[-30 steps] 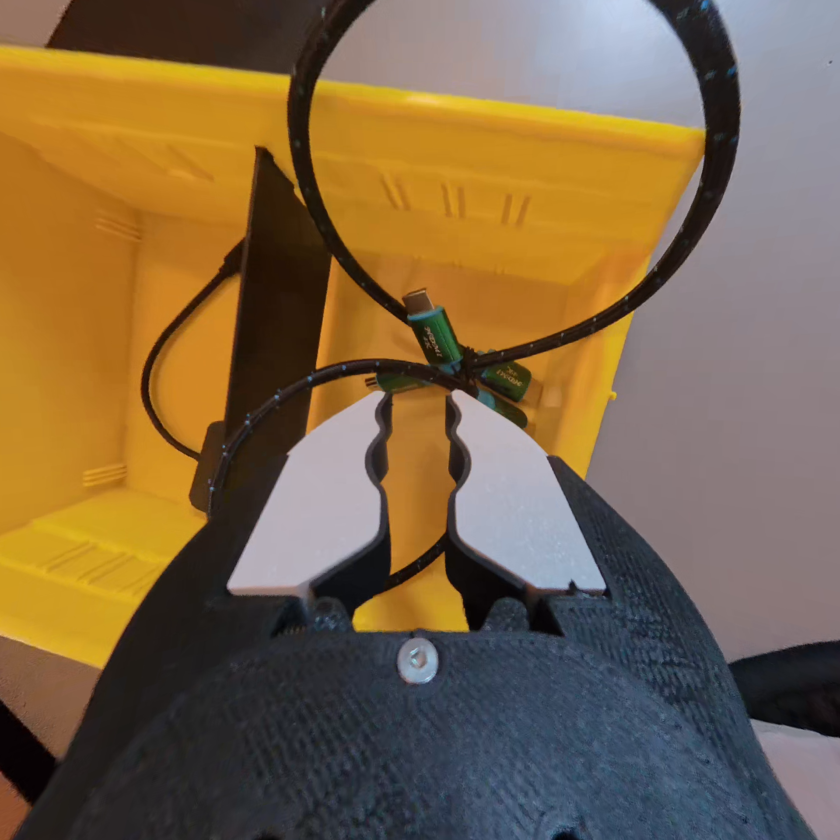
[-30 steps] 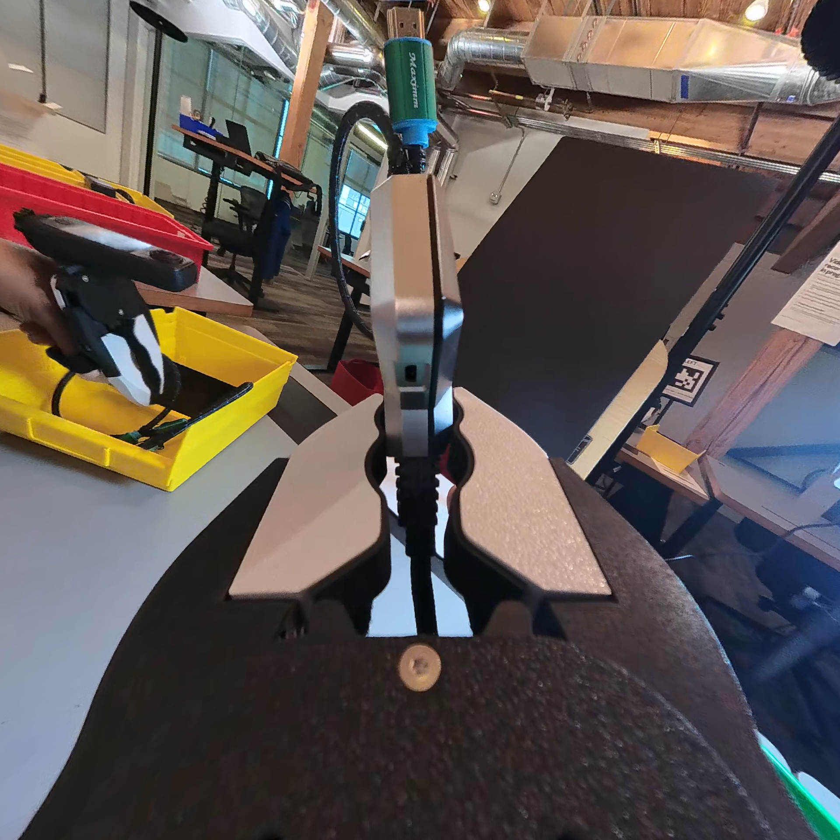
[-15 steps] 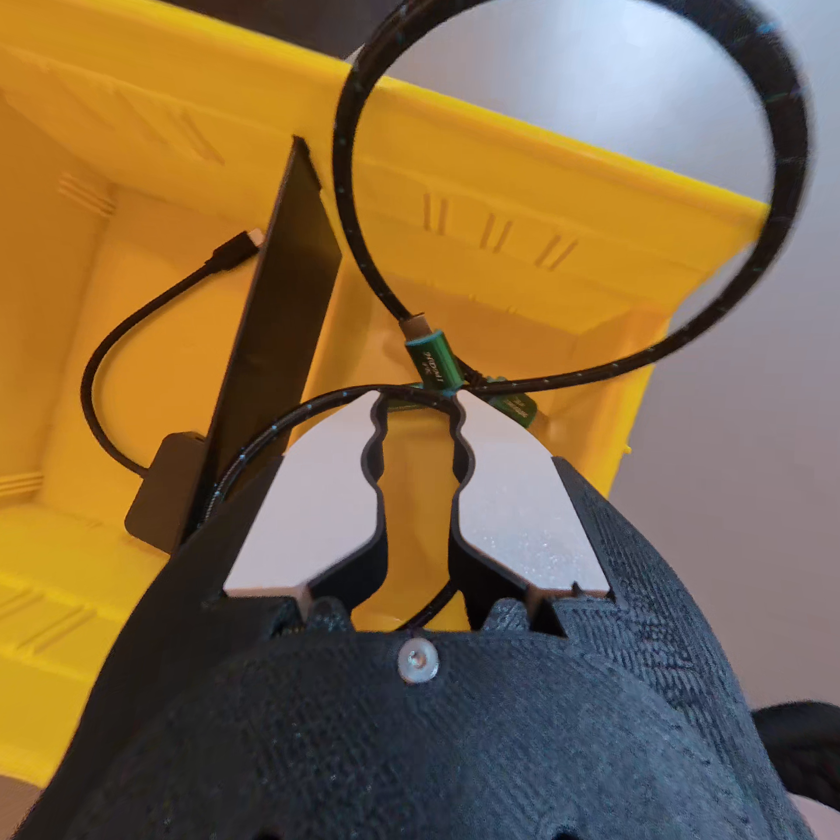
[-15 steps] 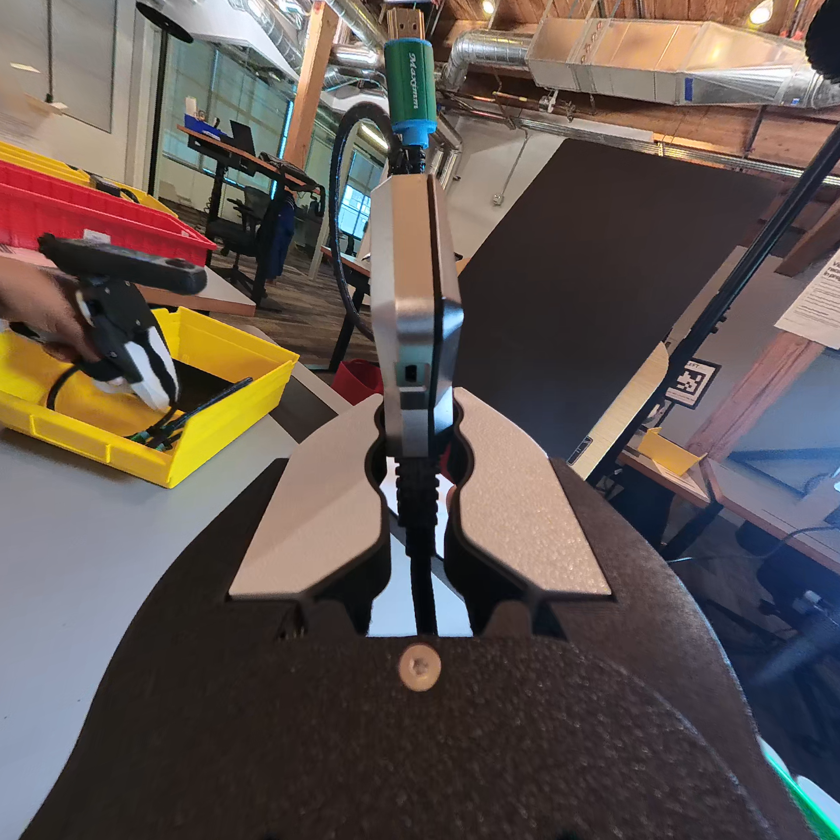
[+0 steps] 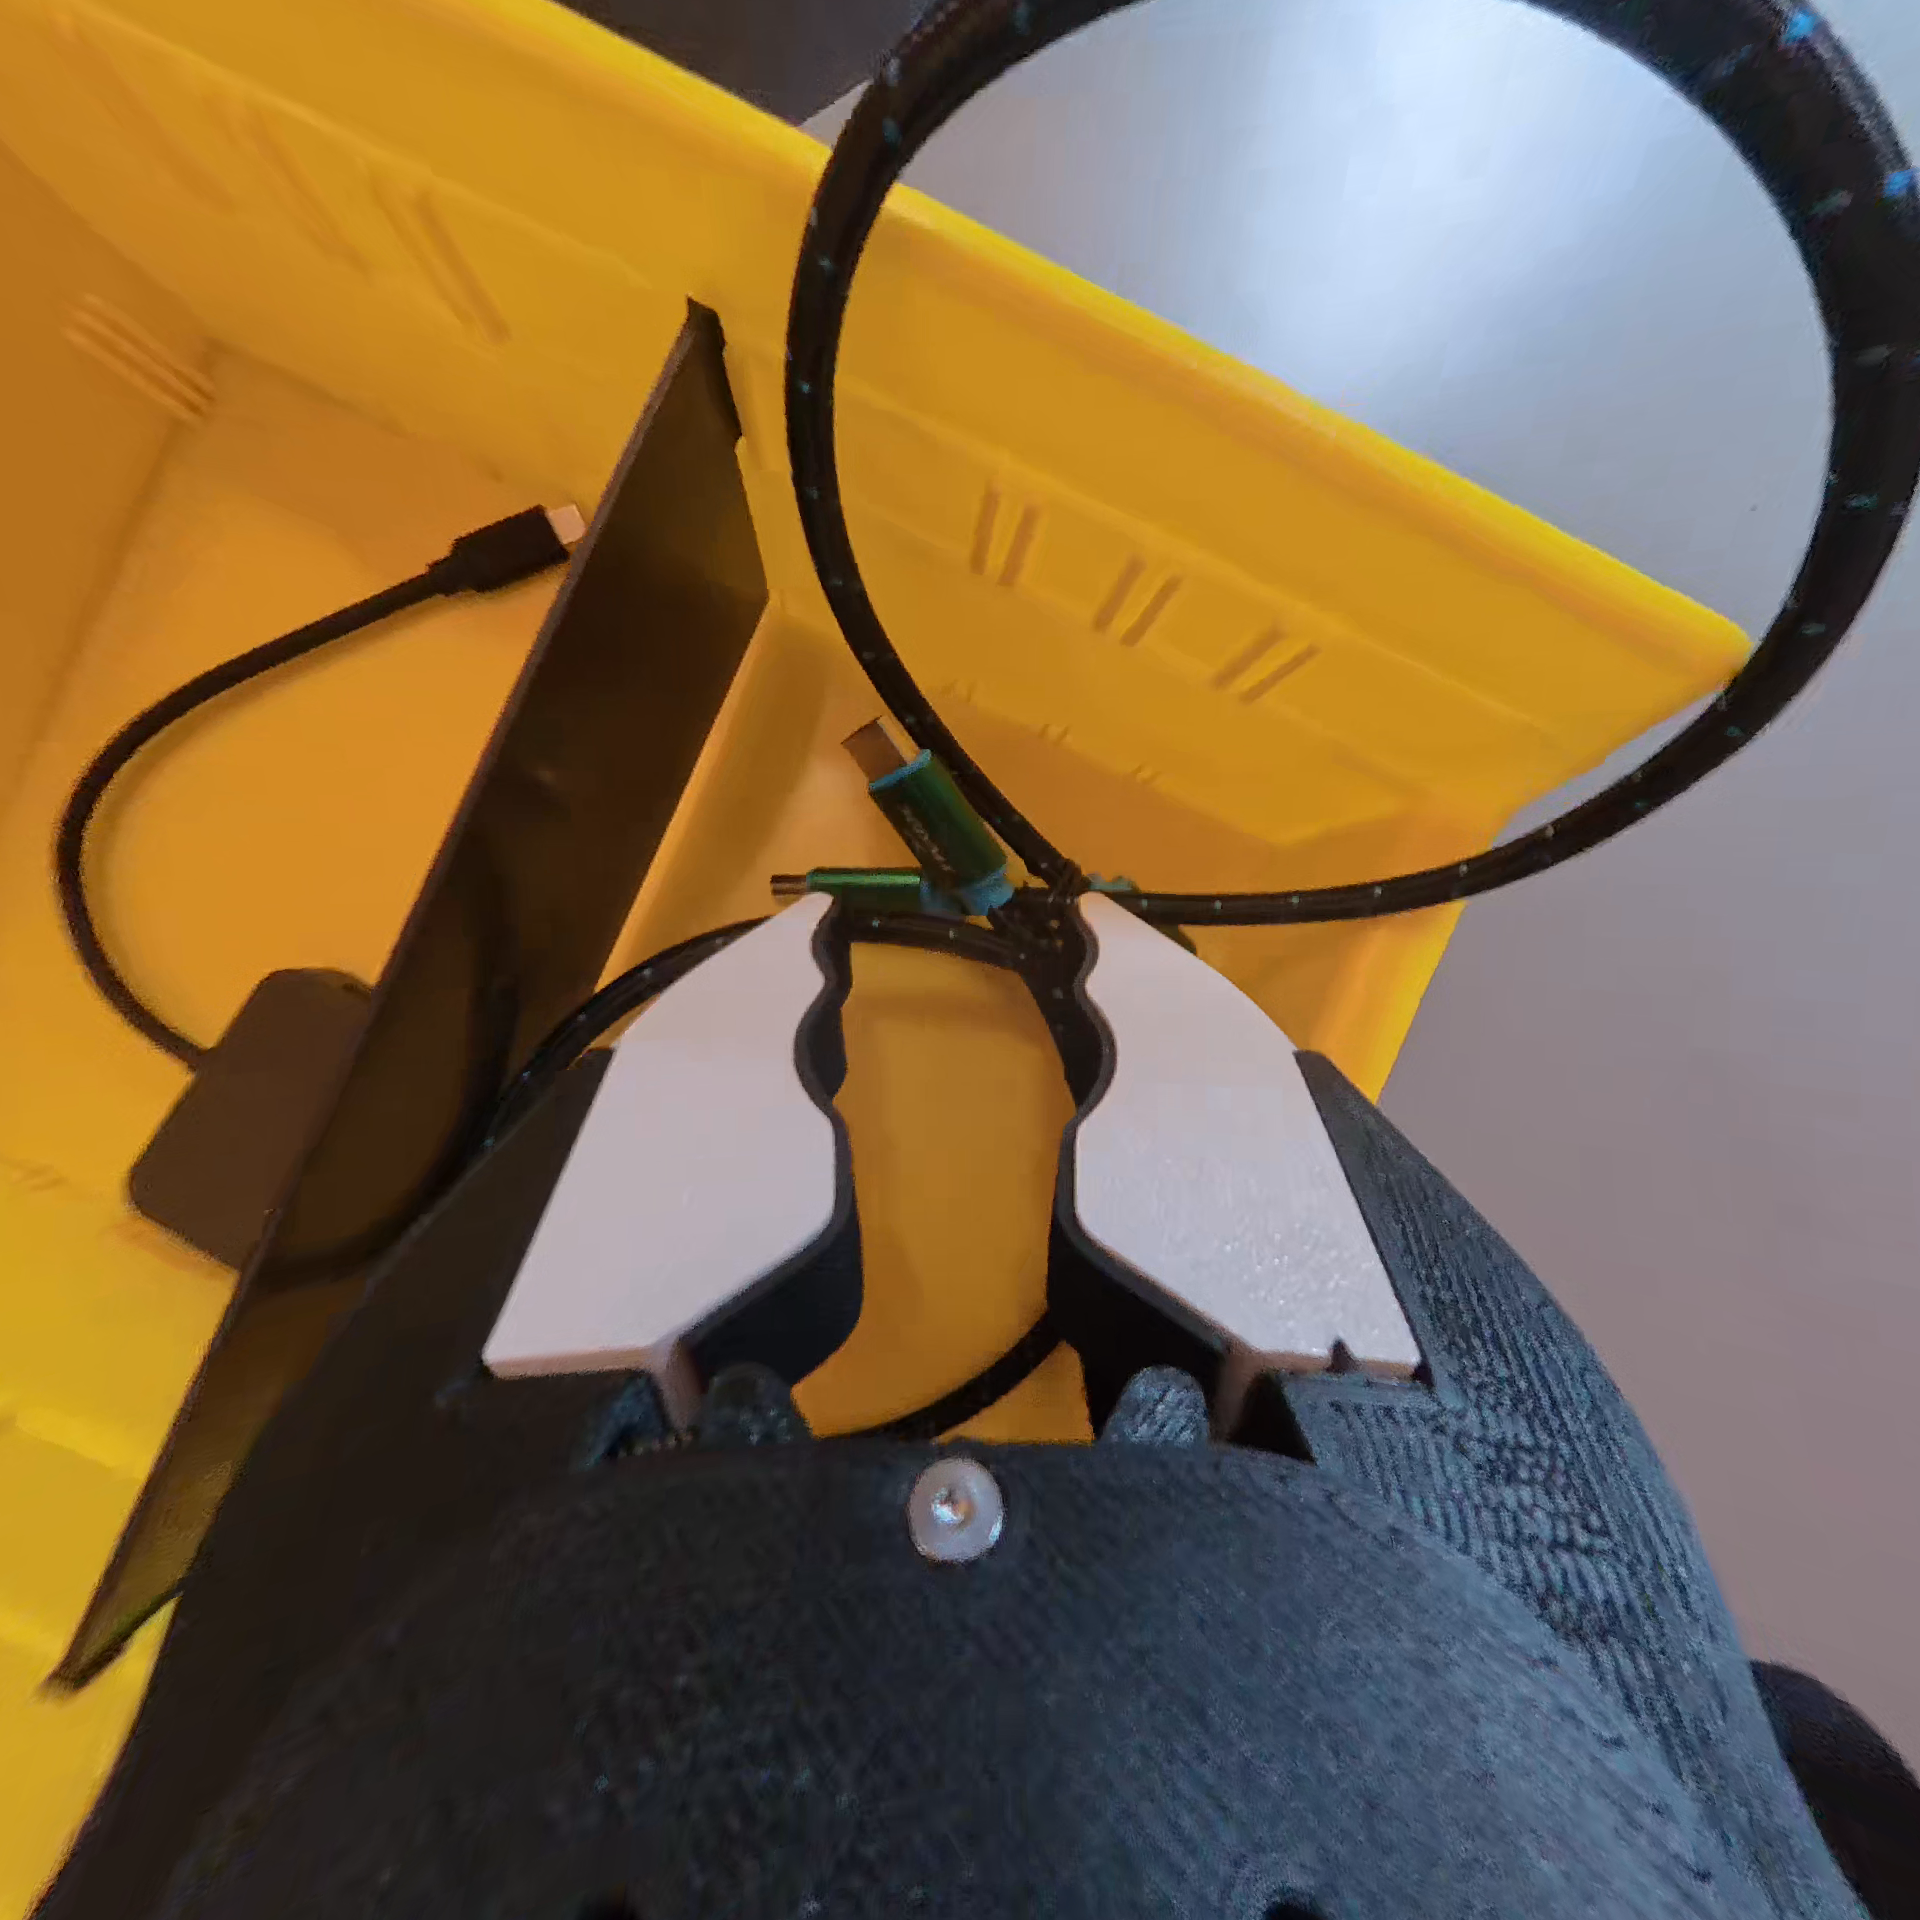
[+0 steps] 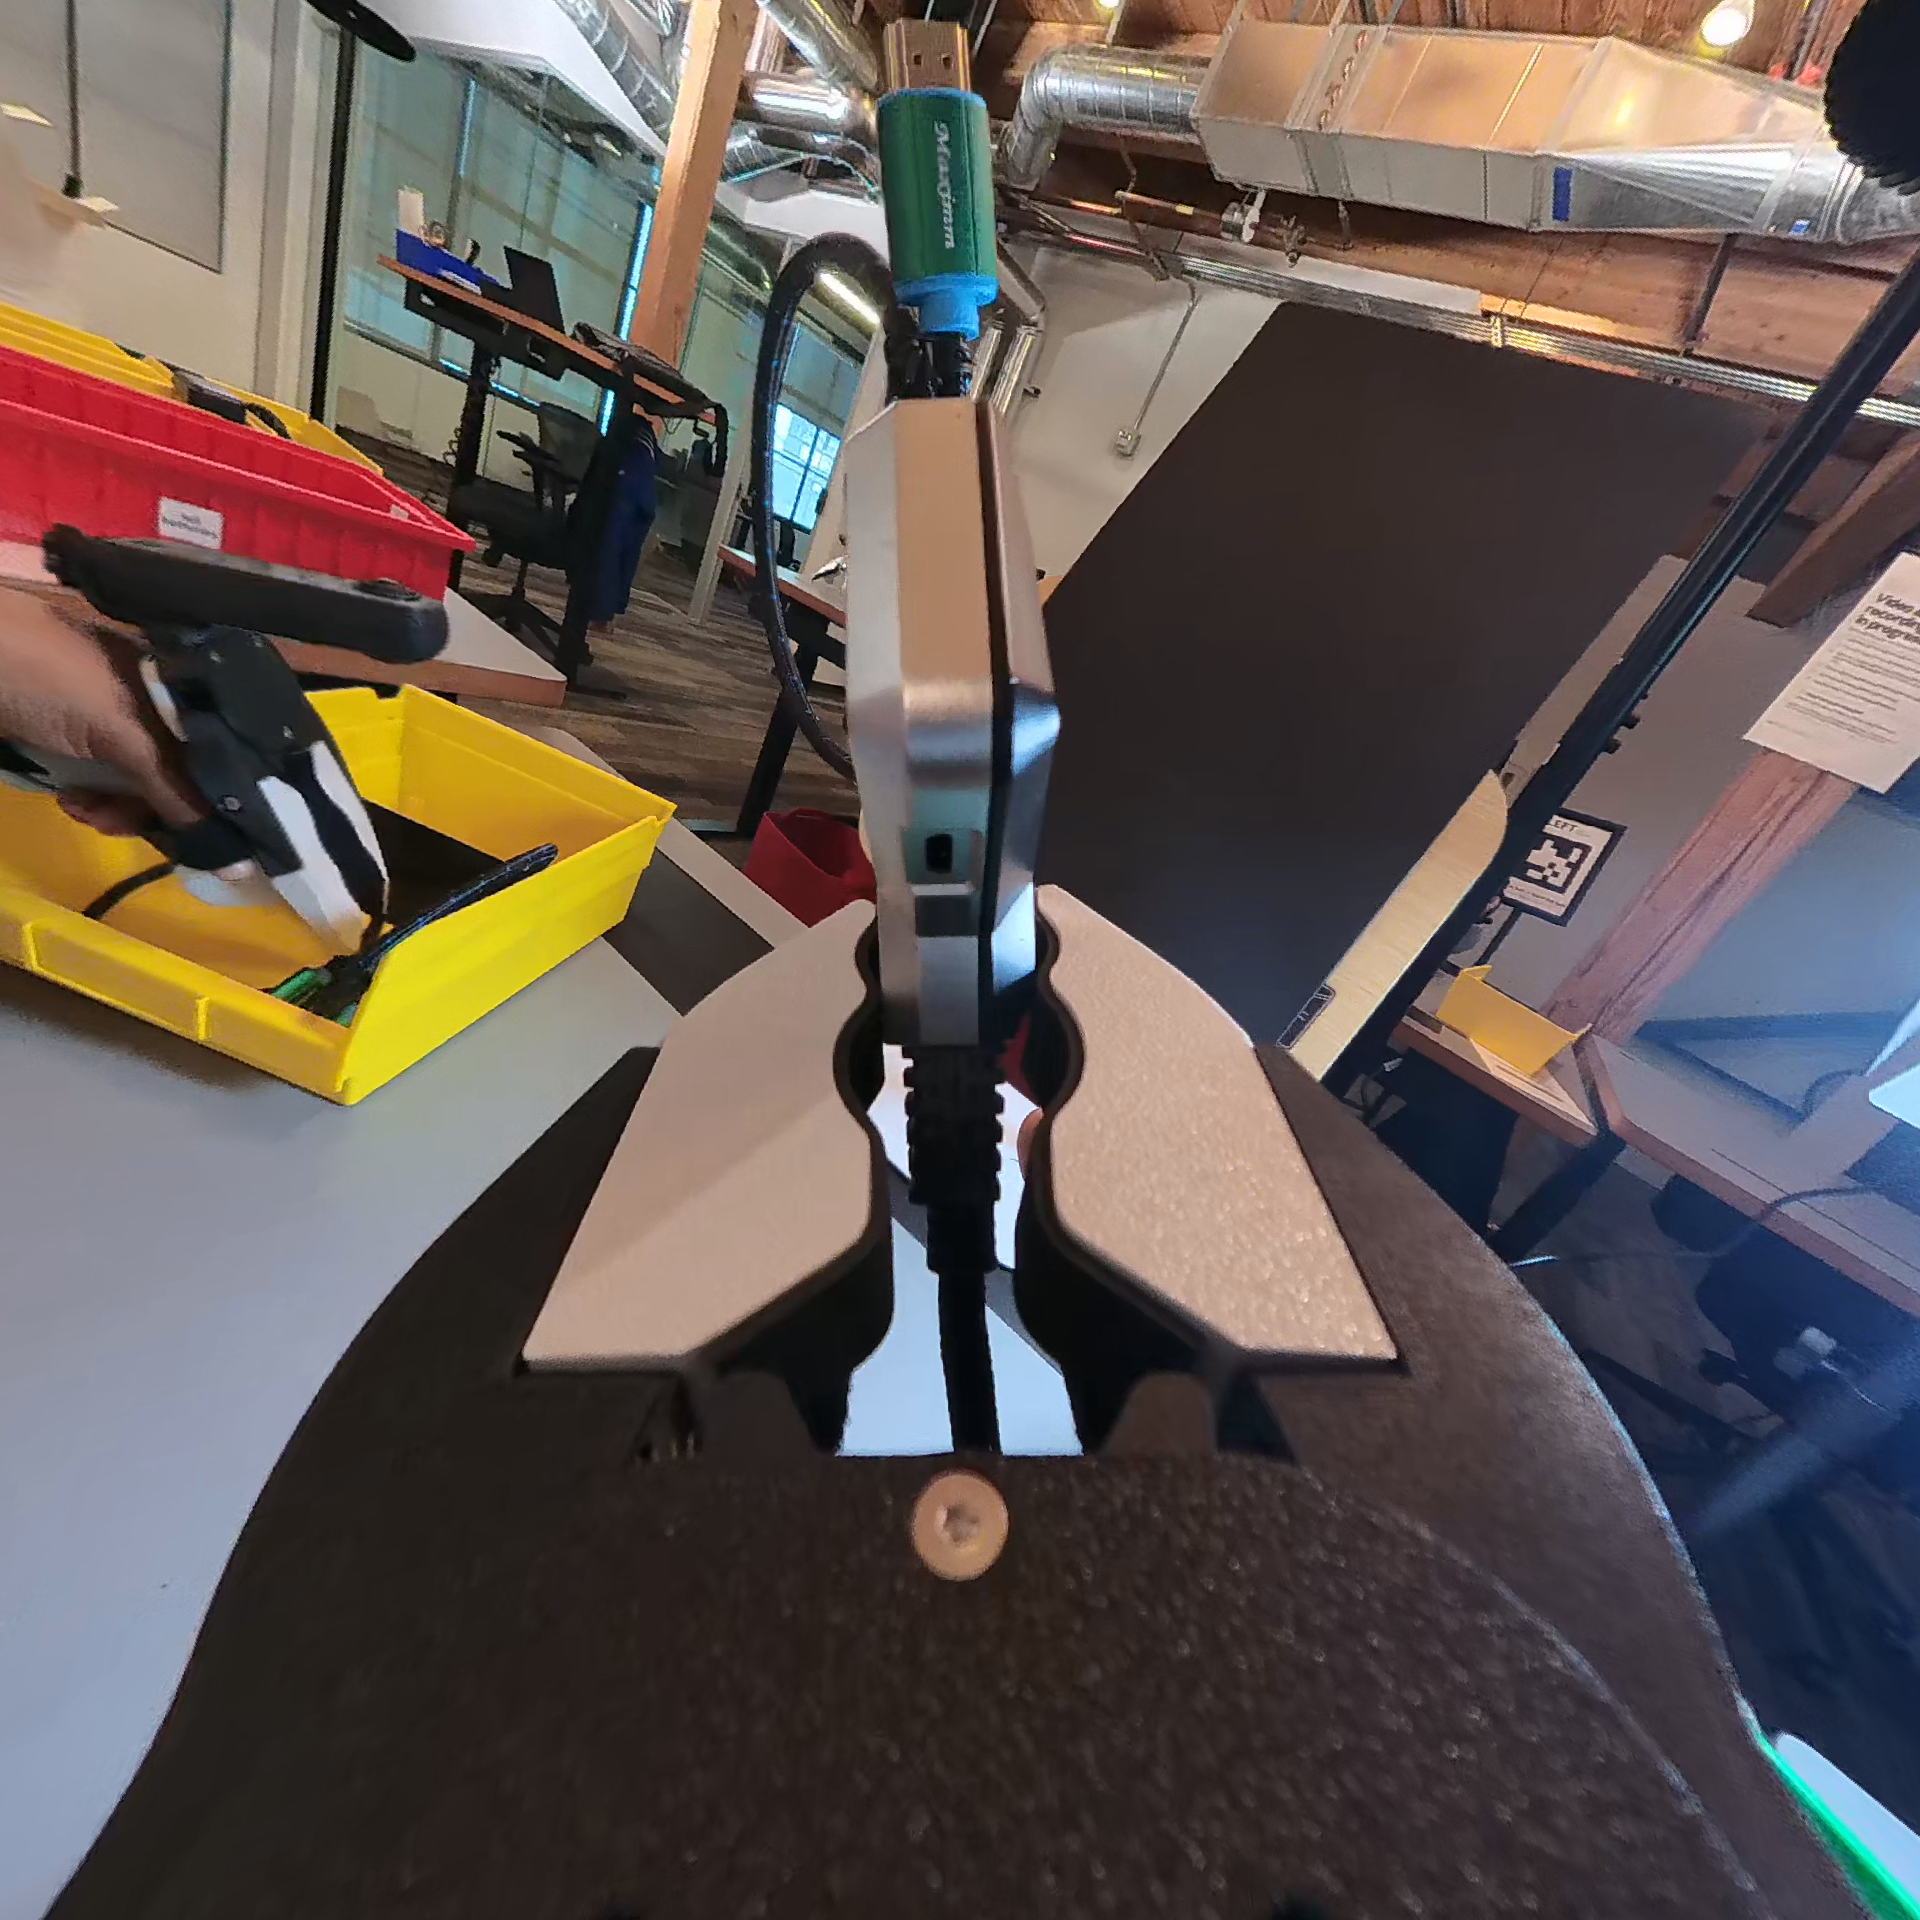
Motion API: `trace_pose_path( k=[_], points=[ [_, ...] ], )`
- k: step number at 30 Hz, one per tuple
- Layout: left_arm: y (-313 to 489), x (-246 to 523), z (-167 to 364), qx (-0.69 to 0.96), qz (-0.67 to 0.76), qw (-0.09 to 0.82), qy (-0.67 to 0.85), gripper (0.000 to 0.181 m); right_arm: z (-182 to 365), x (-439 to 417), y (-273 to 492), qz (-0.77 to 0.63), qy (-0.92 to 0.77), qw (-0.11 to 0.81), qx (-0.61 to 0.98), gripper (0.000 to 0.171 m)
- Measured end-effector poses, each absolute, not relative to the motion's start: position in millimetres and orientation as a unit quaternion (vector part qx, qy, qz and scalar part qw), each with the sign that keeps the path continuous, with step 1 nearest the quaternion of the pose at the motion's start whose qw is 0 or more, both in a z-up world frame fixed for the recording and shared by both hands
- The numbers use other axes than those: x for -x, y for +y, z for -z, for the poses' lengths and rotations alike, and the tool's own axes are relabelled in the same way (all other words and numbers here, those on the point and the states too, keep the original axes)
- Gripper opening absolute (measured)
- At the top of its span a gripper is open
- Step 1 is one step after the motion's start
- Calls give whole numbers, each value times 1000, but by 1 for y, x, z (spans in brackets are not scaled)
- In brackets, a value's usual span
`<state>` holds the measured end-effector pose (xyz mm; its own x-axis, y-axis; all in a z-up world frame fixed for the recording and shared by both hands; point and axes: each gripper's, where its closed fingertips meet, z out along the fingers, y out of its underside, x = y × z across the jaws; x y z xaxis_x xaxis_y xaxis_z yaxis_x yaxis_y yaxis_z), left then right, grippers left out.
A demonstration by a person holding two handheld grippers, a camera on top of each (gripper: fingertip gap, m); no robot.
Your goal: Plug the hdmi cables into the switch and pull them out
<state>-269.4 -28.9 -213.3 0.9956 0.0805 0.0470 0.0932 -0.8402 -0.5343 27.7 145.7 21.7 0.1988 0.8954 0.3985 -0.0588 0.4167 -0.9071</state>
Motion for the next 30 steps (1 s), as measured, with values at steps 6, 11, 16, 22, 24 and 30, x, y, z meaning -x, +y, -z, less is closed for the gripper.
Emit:
trace_pose_path(
  k=[6, 11, 16, 22, 24, 30],
  points=[
    [-25, 266, 217, 964, -27, 265, 14, 36, -23, -30, 148, -372, -514, 658, 405, 23],
    [-17, 266, 235, 965, 13, 261, -35, 35, -25, -31, 146, -368, -518, 661, 400, 23],
    [-21, 269, 227, 965, -2, 260, -14, 22, -25, -31, 147, -368, -517, 661, 400, 23],
    [-35, 275, 161, 945, -66, 321, 4, 20, -25, -32, 142, -372, -526, 664, 380, 23],
    [-39, 274, 129, 927, -100, 361, 15, 20, -23, -32, 139, -372, -535, 663, 370, 23],
    [-38, 234, 47, 861, -155, 476, 90, 12, -7, -24, 122, -329, -590, 661, 327, 23]
  ],
)
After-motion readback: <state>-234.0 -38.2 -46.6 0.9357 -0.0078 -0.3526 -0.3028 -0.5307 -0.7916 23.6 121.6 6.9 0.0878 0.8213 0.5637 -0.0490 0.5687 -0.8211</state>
